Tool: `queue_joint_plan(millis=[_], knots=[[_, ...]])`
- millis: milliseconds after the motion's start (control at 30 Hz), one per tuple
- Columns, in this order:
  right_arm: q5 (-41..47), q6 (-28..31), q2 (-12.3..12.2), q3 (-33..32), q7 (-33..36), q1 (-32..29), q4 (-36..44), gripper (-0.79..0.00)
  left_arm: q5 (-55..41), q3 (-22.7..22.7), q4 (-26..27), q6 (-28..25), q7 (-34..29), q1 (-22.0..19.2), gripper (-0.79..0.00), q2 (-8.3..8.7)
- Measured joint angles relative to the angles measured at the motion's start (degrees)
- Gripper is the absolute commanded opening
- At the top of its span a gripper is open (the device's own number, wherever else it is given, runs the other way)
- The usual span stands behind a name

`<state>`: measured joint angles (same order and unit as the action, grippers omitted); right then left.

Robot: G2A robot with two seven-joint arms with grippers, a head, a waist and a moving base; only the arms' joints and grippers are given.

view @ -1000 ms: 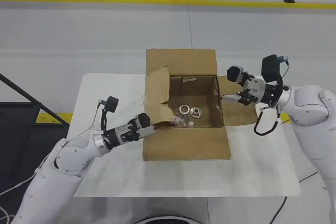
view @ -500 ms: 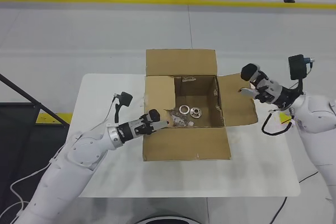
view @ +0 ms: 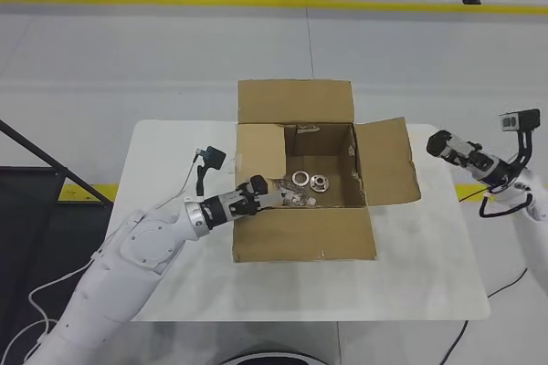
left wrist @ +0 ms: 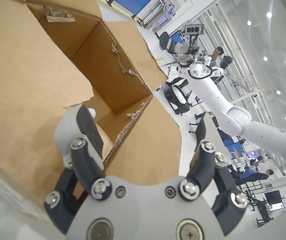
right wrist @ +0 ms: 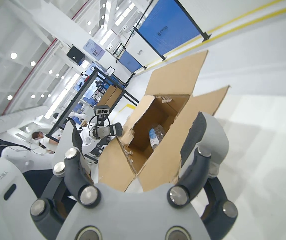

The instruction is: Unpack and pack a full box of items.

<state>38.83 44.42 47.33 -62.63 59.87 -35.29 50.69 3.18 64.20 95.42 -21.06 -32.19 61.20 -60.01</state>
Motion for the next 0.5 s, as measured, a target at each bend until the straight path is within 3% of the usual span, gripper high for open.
queue_joint_plan(millis=[233,500], knots=[[5.8,-6.4,2.7,5.7,6.4,4.2,-6.1,0.0,0.3,-0.2,-0.4,0.2,0.1,-0.2,0.0,-0.29],[6.1,-5.7,5.0,8.6,5.7,7.9,-11.6,0.0,0.7,0.7,-0.3,-0.1,0.2,0.5,0.0,-0.36]])
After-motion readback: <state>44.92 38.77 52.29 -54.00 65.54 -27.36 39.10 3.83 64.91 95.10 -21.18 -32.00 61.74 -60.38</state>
